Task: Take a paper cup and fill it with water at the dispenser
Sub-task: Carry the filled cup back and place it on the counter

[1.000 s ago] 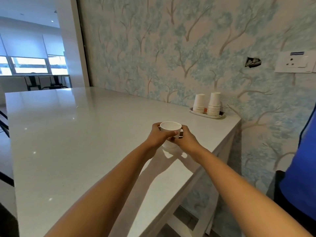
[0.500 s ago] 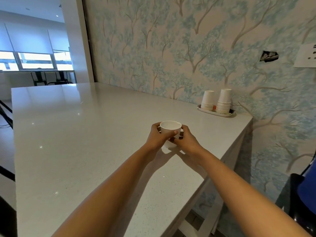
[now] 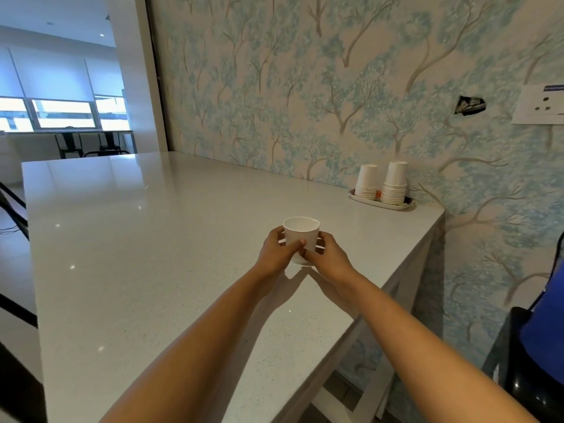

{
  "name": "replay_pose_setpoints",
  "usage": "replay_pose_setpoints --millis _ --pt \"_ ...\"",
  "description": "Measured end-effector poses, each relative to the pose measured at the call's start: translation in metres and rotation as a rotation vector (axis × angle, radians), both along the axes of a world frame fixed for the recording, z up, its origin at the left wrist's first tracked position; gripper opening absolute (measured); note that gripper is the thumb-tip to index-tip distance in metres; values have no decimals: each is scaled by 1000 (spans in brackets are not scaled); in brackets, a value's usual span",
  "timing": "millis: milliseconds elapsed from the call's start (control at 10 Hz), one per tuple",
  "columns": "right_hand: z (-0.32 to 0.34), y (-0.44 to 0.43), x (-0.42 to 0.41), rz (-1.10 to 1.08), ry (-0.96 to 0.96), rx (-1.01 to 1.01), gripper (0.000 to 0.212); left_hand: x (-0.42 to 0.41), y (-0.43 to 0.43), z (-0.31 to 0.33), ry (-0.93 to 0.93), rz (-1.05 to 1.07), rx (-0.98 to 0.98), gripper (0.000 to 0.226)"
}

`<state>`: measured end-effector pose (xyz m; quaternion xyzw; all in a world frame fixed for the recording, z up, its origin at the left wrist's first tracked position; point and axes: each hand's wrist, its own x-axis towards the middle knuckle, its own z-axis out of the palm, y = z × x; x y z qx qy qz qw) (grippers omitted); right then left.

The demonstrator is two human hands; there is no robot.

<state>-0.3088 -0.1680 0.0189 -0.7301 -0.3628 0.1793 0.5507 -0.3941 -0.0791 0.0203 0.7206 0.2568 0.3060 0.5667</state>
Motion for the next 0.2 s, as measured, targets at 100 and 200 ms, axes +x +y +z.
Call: replay_pose_setpoints --millis 100,200 --pt "3 -8 -6 -12 -19 -22 58 -9 -9 2 32 -4 33 59" --pt "3 -12 -9 -19 -44 -34 57 -13 -14 2 52 13 59 59"
